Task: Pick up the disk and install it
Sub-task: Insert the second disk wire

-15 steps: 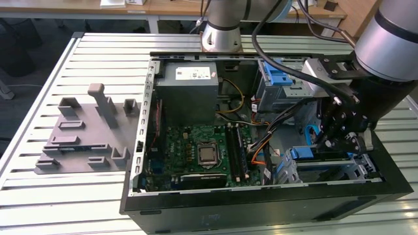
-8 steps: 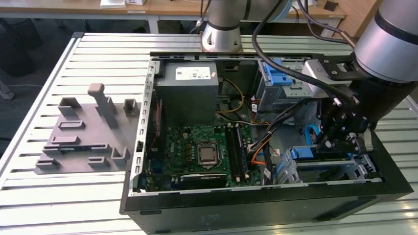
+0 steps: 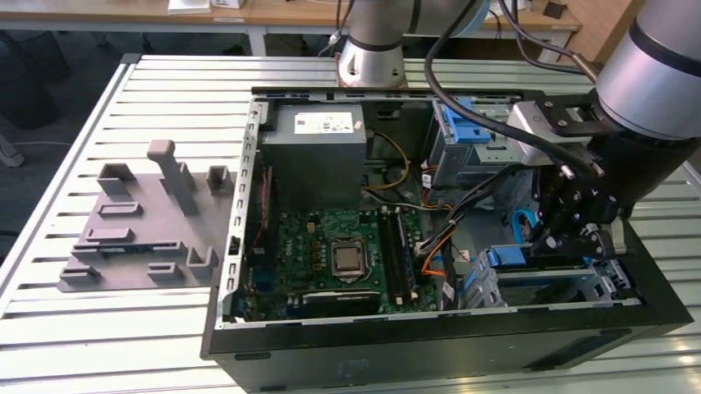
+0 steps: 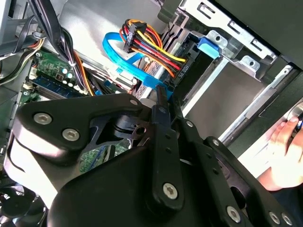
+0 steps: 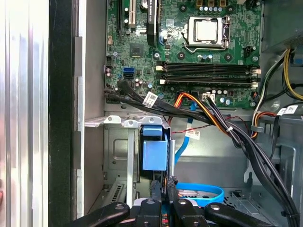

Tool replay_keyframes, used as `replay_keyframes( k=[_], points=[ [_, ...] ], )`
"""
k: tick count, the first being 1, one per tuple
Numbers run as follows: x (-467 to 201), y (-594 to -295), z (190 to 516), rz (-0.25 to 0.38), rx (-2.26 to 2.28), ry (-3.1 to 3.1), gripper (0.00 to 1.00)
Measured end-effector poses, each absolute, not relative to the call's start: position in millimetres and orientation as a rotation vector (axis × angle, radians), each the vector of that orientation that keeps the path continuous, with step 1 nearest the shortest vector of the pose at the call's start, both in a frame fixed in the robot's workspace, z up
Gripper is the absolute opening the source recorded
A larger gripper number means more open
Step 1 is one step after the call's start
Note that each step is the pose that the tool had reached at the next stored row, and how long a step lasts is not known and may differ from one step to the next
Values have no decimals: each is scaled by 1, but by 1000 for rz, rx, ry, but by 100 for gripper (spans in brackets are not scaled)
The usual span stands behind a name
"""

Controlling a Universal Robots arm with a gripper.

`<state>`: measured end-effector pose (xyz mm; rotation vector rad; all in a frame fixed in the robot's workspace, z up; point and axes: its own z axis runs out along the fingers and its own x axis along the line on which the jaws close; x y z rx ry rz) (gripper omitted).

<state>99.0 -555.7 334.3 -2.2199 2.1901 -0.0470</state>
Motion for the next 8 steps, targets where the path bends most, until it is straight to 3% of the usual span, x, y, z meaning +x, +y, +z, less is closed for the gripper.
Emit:
replay_keyframes(
  k=[8],
  points=[
    [99,-556,333,-47,-2218,2192,16]
  ],
)
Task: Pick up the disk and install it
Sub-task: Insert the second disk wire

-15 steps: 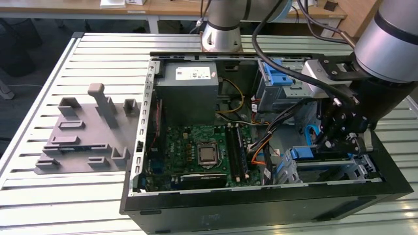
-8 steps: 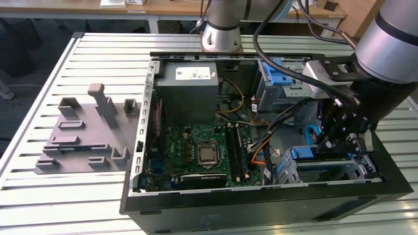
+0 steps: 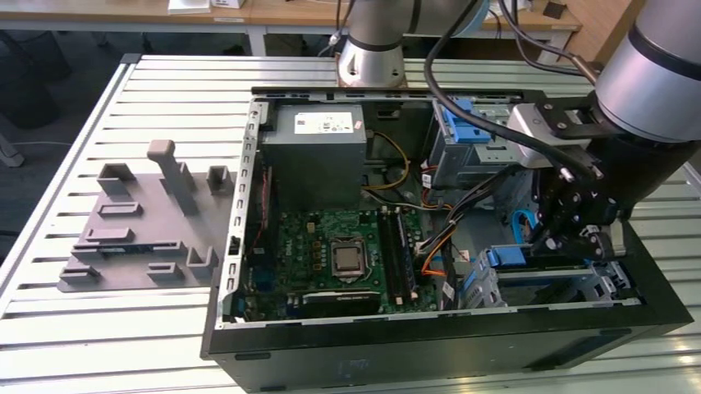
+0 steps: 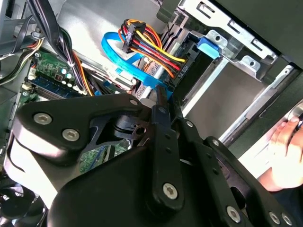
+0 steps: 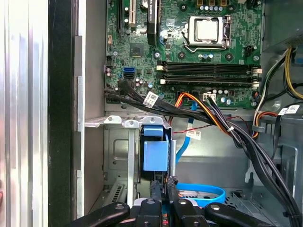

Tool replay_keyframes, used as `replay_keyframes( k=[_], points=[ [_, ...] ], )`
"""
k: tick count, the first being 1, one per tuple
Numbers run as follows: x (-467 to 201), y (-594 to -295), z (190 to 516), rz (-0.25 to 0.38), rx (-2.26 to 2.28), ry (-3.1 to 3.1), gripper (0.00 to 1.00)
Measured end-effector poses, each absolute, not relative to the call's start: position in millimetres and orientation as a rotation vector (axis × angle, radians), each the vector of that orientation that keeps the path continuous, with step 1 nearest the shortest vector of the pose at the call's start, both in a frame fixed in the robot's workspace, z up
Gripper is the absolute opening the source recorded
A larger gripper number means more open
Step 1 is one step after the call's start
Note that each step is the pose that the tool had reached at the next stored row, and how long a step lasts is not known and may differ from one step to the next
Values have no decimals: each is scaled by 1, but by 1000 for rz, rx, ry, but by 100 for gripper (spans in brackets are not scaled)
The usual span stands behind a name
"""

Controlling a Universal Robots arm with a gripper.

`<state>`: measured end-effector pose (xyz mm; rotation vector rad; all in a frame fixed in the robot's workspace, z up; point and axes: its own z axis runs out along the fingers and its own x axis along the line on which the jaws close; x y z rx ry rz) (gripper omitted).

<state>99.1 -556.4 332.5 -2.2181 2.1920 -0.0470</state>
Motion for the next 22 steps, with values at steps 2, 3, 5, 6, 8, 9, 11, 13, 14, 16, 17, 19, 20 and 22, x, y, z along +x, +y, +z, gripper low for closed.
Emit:
replay_keyframes(
  k=[2,3,5,6,8,9,11,13,14,16,17,19,20,22],
  points=[
    [99,-556,332,-47,-2218,2192,16],
    [99,-556,331,-47,-2218,2192,16],
    [99,-557,330,-47,-2218,2192,16],
    [99,-557,330,-47,-2218,2192,16],
    [99,-557,329,-47,-2218,2192,16],
    [99,-558,329,-47,-2218,2192,16],
    [99,-558,329,-47,-2218,2192,16],
    [99,-558,328,-47,-2218,2192,18],
    [99,-558,328,-47,-2218,2192,18],
    [99,-558,328,-46,-2218,2192,24],
    [99,-558,329,-45,-2217,2191,24],
    [99,-558,331,-44,-2217,2190,24],
    [99,-558,331,-44,-2218,2190,24],
    [99,-558,333,-43,-2218,2189,24]
  ],
)
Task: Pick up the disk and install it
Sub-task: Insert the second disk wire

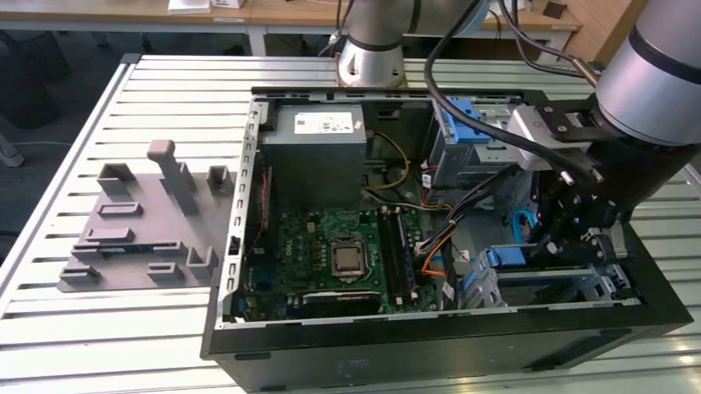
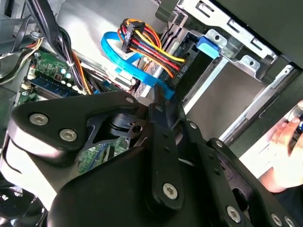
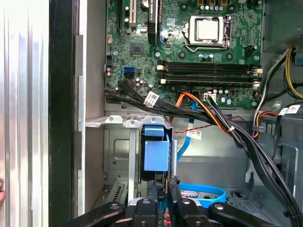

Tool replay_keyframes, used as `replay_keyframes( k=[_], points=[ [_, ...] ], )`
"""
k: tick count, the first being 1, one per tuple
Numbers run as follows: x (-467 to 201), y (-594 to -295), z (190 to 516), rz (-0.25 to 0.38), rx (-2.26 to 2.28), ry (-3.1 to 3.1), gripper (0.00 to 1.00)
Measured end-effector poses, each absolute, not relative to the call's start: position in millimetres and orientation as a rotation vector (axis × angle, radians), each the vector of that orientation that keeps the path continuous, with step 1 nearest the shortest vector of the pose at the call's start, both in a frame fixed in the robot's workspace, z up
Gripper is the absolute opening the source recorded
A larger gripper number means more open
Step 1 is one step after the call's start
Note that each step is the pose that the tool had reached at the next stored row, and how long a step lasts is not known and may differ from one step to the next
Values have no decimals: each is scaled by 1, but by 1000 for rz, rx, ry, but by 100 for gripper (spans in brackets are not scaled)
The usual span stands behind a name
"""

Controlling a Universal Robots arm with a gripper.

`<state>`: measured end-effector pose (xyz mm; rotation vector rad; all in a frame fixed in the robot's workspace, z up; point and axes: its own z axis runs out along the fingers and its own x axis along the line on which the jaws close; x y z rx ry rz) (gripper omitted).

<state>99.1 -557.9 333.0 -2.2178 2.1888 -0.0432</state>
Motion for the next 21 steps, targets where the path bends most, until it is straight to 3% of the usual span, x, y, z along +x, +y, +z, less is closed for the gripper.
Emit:
replay_keyframes(
  k=[8,10,21],
  points=[
    [99,-558,343,-42,-2218,2188,22],
    [99,-558,344,-42,-2218,2188,11],
    [99,-558,347,-42,-2218,2188,11]
  ],
)
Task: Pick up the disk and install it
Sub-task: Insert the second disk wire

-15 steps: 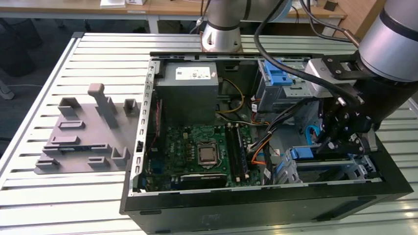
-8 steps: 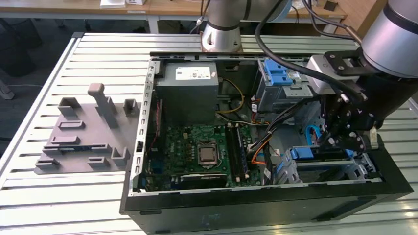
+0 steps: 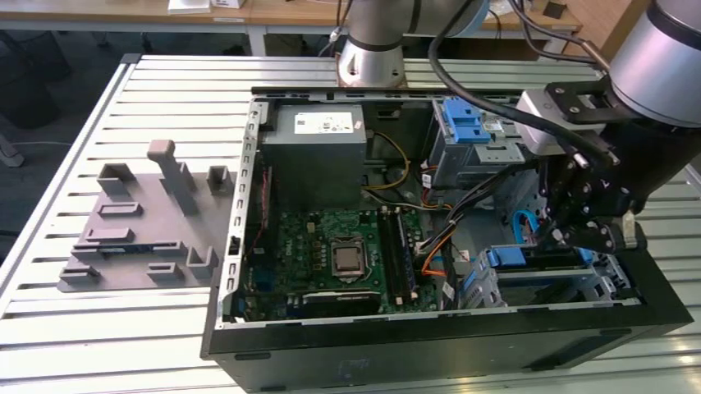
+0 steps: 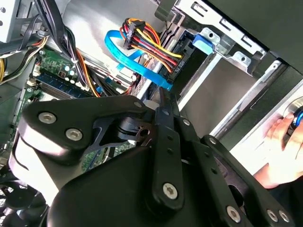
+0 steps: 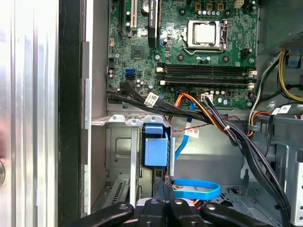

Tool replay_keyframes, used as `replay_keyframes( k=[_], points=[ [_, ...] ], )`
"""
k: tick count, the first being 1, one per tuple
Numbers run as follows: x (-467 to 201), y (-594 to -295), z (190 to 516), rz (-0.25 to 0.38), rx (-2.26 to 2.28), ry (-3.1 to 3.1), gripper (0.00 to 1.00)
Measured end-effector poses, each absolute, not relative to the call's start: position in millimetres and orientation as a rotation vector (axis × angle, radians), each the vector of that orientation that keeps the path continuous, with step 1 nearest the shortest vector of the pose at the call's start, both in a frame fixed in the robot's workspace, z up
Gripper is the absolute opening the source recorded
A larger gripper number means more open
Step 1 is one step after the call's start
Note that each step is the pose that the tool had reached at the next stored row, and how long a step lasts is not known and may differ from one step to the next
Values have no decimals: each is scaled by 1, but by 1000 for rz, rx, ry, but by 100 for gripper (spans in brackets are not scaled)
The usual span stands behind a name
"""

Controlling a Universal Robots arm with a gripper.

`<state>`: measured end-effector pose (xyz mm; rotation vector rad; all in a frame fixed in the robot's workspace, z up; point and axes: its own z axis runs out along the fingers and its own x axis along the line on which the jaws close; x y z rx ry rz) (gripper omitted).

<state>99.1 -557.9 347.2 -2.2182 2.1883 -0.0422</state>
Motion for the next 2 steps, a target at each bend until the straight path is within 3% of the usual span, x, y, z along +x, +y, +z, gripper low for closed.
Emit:
replay_keyframes(
  k=[2],
  points=[
    [99,-558,348,-42,-2218,2188,11]
  ],
)
